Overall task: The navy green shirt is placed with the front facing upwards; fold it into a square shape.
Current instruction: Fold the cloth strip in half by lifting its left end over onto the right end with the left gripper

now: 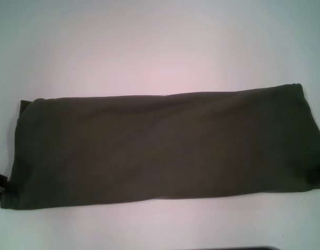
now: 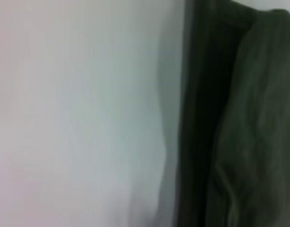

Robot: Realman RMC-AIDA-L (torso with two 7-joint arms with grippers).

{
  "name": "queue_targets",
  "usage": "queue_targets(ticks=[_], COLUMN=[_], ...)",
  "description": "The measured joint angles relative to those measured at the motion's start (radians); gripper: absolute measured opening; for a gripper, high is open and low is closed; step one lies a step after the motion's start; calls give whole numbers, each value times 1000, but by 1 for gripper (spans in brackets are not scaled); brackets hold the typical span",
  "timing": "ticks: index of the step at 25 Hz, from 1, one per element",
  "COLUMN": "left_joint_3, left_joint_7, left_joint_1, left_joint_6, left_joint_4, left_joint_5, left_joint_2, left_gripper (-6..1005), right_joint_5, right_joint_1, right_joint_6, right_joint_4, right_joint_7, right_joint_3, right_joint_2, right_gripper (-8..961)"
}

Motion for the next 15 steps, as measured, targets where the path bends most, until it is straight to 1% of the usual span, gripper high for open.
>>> queue_targets(ticks=[1, 4, 6, 10, 15], left_joint_3=[-1, -4, -8, -31, -99], left_joint_7=[-2, -10, -15, -20, -13], left_joint_1=[3, 7, 9, 14, 13], left_joint_6=[1, 4, 7, 22, 56], left_joint_4=[-5, -18, -27, -68, -130], left_joint_5=[0, 1, 1, 1, -7], left_joint_2=[2, 8, 13, 21, 28], left_gripper=[174, 310, 401, 399, 397], right_joint_5=[-1, -2, -1, 4, 18], right_joint_1=[-4, -18, -26, -30, -16], right_joint_6=[0, -1, -2, -24, -67], right_joint_4=[0, -14, -34, -77, -124], right_joint_7=[3, 11, 15, 19, 13], right_joint_3=[4, 24, 34, 61, 97], right_joint_2=[-8, -27, -36, -47, -48], right_gripper=[141, 255, 331, 367, 402])
